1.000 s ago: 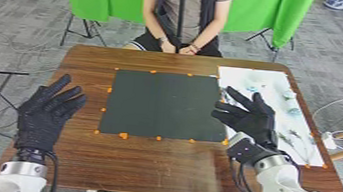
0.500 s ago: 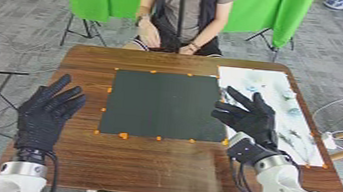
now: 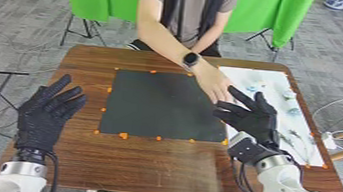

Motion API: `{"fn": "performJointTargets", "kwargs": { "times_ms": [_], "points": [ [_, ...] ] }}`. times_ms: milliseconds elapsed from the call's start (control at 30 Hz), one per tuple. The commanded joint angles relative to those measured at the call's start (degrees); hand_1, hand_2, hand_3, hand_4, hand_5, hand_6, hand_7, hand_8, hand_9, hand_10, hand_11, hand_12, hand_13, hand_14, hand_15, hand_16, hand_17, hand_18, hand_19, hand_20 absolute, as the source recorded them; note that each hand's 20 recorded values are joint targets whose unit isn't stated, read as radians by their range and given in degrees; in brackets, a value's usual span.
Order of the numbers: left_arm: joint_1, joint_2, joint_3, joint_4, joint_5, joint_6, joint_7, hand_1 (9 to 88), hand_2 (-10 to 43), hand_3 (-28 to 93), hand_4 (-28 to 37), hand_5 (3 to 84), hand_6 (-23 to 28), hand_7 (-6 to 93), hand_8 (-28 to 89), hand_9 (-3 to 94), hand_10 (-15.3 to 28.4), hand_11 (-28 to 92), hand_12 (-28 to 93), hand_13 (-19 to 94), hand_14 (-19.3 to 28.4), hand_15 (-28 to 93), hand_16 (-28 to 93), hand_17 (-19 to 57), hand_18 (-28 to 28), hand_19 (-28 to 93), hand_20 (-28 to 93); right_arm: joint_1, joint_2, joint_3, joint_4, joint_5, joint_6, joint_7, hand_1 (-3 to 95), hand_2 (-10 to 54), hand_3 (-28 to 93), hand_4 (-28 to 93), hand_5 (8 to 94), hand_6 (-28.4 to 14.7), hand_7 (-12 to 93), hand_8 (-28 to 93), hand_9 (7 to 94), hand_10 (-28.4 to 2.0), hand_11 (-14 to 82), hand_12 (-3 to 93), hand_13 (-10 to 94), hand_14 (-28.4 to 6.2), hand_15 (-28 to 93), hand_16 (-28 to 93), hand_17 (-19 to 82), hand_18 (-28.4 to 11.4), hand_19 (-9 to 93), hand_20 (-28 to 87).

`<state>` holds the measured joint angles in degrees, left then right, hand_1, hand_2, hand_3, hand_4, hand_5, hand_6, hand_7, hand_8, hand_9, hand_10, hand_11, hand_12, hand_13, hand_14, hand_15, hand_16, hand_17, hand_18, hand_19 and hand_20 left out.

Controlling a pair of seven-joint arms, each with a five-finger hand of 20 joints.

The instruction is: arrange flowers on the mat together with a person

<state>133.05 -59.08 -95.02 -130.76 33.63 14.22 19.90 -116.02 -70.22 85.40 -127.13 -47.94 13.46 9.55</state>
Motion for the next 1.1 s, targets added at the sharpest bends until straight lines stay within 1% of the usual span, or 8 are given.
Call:
{"fn": "performJointTargets", "kwargs": {
  "times_ms": [33,67,100,200,600,633,733,1100],
  "points": [
    [0.68,-0.36,0.06,-0.09,0.1,-0.02,-0.42,21.6,9.1,77,-28.3,39.0,11.3,10.0,-8,38.6,23.1,26,10,30,28.4,52,-11,-4.9,26.9,69,-14,-0.94,0.04,0.23,-0.67,0.16,0.31,-0.62,5.2,22.2,78,-28,47.2,-3.6,11,-12,55.4,-22.7,15.5,10.9,45,-23.5,45,6,7,-19.9,57,14],
    [0.52,-0.58,-0.06,-0.03,0.31,-0.17,-1.03,21.6,9.1,77,-28.3,39.0,11.3,10.0,-8,38.7,23.2,26,10,30,28.4,52,-11,-4.8,27.0,69,-14,-1.03,0.15,0.15,-0.75,0.21,0.62,-0.67,5.2,22.2,78,-28,47.2,-3.6,11,-12,55.4,-22.7,15.5,10.9,45,-23.5,45,6,7,-19.9,57,14],
    [0.72,-0.34,0.06,-0.12,0.03,0.15,-0.54,21.6,9.1,77,-28.3,39.0,11.3,10.0,-8,38.7,23.2,26,10,30,28.4,52,-11,-4.8,27.0,69,-14,-0.81,0.15,0.08,-0.66,0.17,0.6,-0.58,5.2,22.2,78,-28,47.2,-3.6,11,-12,55.4,-22.7,15.5,10.9,45,-23.5,45,6,7,-19.9,57,14],
    [0.58,-0.61,-0.02,-0.07,0.21,-0.03,-0.95,21.6,9.1,77,-28.3,39.0,11.4,10.0,-8,38.8,23.2,26,10,30,28.4,52,-11,-4.8,26.9,69,-14,-0.88,0.19,0.03,-0.76,0.2,0.92,-0.54,5.3,22.2,78,-28,47.2,-3.5,11,-12,55.4,-22.7,15.5,10.9,45,-23.5,45,6,7,-19.9,57,14],
    [0.44,-0.54,0.04,-0.08,0.24,-0.23,-1.06,21.7,9.2,76,-28.3,39.0,11.4,10.1,-8,38.8,23.2,26,10,30,28.4,52,-11,-4.9,27.0,69,-14,-0.81,0.42,-0.29,-0.77,0.38,1.36,-0.79,5.3,22.2,78,-28,47.2,-3.6,11,-12,55.3,-22.7,15.4,10.9,45,-23.5,45,6,7,-19.9,57,14],
    [0.65,-0.31,0.09,-0.14,0.07,-0.12,-0.53,21.7,9.2,77,-28.3,38.9,11.4,10.1,-8,38.8,23.2,26,10,30,28.4,52,-11,-4.9,27.0,69,-14,-0.63,0.31,-0.26,-0.65,0.31,1.02,-0.73,5.3,22.3,78,-28,47.2,-3.6,11,-12,55.3,-22.7,15.4,10.9,45,-23.6,45,6,7,-20.0,57,14],
    [0.57,-0.66,-0.07,-0.11,0.22,-0.24,-1.17,21.7,9.2,77,-28.3,39.0,11.4,10.0,-8,38.7,23.1,27,10,30,28.4,52,-11,-4.9,27.0,70,-14,-0.66,0.31,-0.4,-0.71,0.31,1.43,-0.56,5.3,22.3,78,-28,47.2,-3.6,11,-12,55.3,-22.8,15.4,10.9,45,-23.5,45,6,7,-20.0,58,14],
    [0.49,-0.67,-0.05,-0.12,0.18,-0.16,-1.19,21.7,9.2,77,-28.3,39.0,11.4,10.0,-8,38.8,23.2,26,10,30,28.4,52,-11,-4.9,27.0,70,-14,-0.8,0.34,-0.43,-0.75,0.4,1.38,-0.66,5.4,22.3,78,-28,47.2,-3.7,11,-12,55.3,-22.7,15.4,10.9,45,-23.5,45,6,7,-19.9,57,14]
  ]
}}
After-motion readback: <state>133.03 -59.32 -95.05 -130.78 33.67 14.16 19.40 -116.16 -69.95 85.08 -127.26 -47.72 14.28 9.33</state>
